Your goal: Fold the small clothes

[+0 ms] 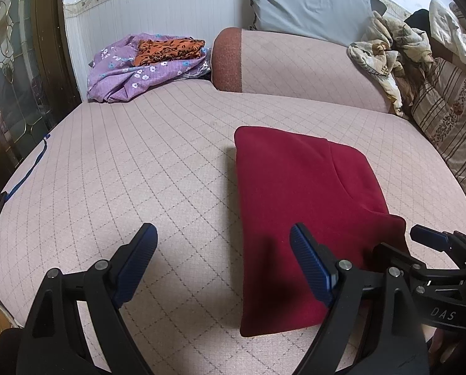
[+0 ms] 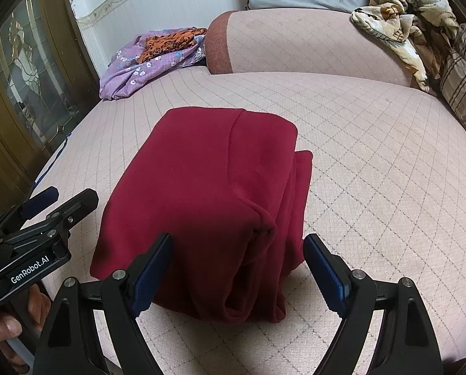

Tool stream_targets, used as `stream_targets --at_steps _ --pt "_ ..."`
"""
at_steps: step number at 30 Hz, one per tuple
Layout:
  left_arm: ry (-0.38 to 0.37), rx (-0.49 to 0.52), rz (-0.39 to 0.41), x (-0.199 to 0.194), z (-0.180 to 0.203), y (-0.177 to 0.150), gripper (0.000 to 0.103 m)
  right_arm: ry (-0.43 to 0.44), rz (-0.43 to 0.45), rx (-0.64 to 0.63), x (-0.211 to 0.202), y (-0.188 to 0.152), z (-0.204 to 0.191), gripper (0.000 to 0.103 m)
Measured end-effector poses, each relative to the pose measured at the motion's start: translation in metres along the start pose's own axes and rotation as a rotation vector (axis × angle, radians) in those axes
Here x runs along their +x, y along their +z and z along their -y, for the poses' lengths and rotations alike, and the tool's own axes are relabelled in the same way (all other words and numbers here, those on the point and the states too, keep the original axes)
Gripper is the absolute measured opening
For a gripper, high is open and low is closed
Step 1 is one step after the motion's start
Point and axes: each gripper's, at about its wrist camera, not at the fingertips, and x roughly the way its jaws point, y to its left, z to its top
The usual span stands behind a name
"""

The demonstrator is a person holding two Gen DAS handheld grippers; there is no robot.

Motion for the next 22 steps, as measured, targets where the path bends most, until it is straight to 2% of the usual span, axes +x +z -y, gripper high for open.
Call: stream_targets --at_steps 22 --pt "-0.002 0.019 0.012 0.0037 -0.0008 -0.0004 0.087 0.004 -0.02 -0.012 0.0074 0.0023 -0.0032 0.086"
